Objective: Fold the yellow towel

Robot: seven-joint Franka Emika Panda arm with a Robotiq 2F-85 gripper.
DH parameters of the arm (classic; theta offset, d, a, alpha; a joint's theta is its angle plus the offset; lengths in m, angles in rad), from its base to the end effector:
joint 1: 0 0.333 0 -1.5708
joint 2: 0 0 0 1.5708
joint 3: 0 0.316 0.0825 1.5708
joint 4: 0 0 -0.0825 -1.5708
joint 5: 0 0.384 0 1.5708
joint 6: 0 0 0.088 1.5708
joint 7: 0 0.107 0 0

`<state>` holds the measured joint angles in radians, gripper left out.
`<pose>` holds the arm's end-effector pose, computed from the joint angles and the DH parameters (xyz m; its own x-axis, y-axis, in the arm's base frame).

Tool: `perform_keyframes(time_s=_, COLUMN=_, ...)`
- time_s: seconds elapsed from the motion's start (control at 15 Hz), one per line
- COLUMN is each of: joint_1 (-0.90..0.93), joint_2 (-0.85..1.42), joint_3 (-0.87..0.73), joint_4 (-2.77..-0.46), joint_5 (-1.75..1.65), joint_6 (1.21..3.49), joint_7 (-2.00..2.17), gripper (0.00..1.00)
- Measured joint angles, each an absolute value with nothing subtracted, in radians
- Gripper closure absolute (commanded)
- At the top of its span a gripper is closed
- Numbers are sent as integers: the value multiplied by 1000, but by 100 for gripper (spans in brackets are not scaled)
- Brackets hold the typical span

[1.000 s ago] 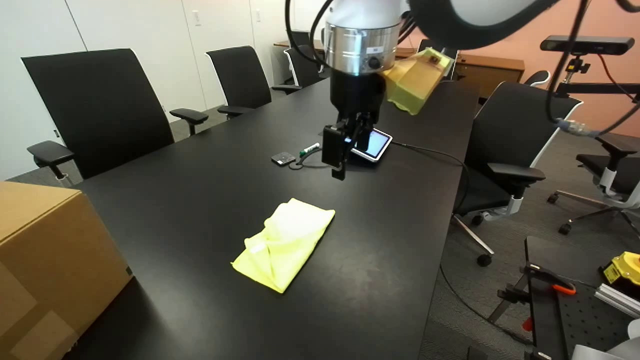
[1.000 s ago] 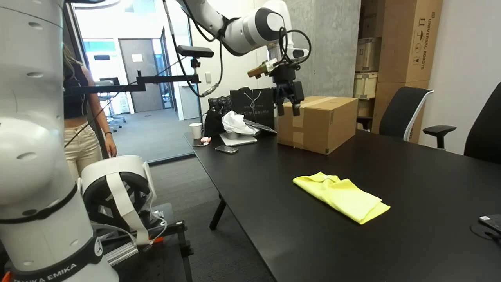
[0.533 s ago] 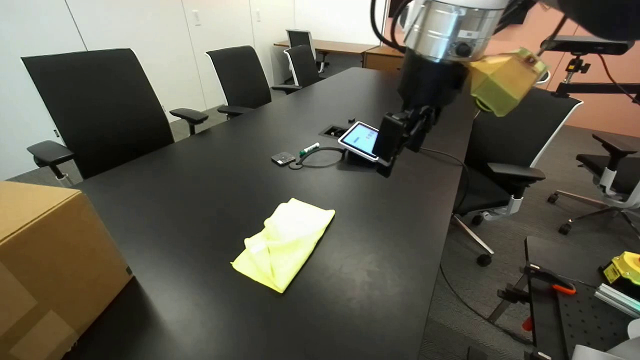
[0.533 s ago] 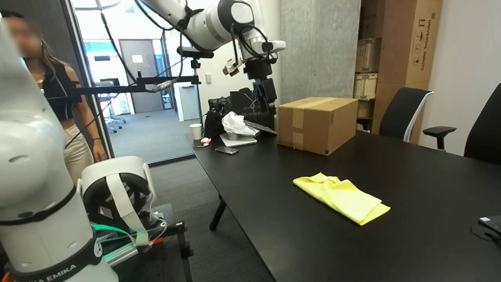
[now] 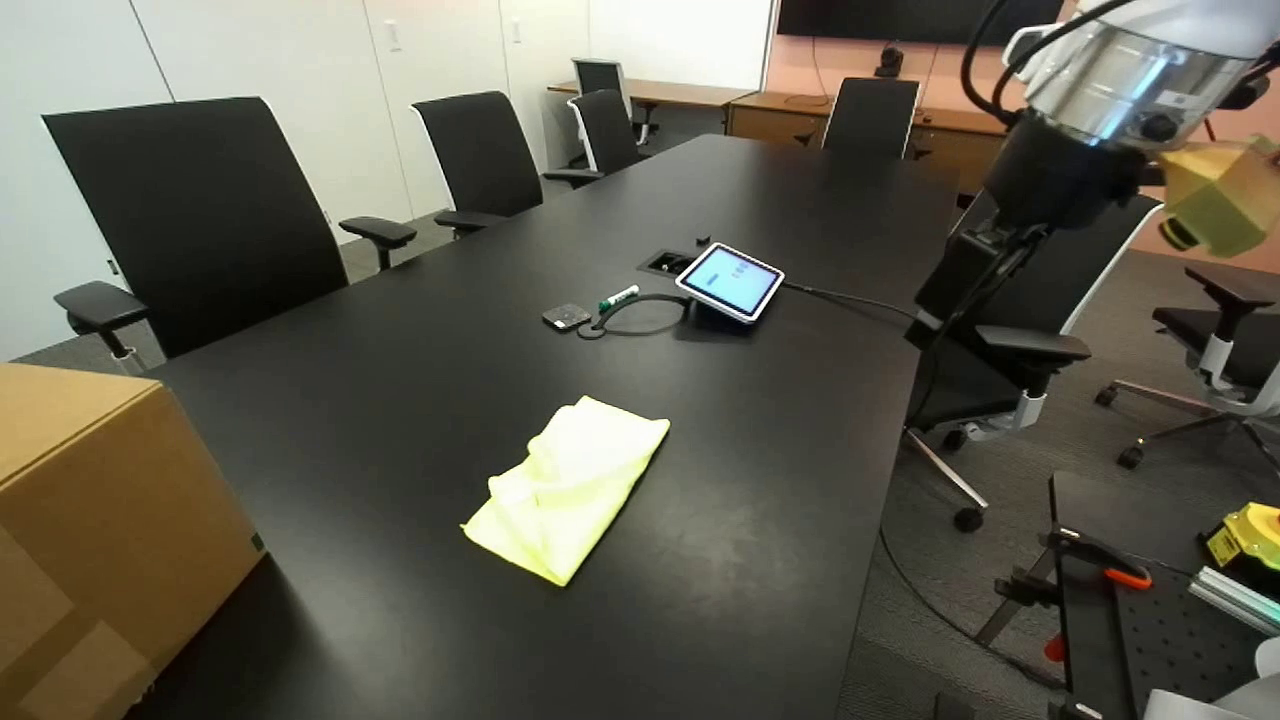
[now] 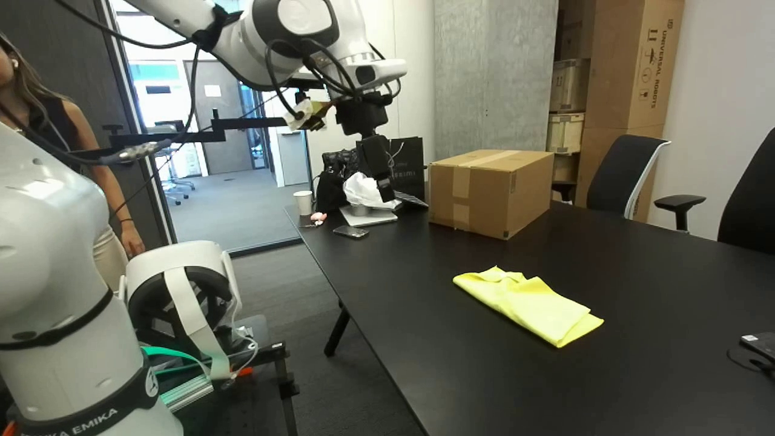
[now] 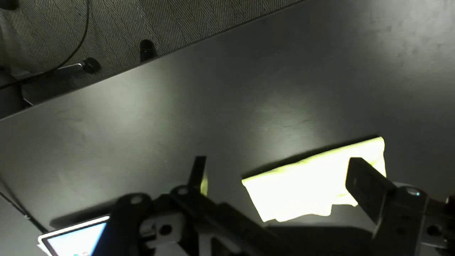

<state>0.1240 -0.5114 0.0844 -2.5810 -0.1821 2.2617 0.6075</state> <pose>0.3934 0.0788 0.4493 0.9247 -0.2803 0.2577 -0.3057 -0.9500 0.0636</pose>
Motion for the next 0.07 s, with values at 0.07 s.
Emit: perform_keyframes(time_s=0.07, joint_1=121, joint_2=-538, joint_3=84, joint_4=-2602, joint_5=-180, joint_6=2265, joint_7=605, gripper=0)
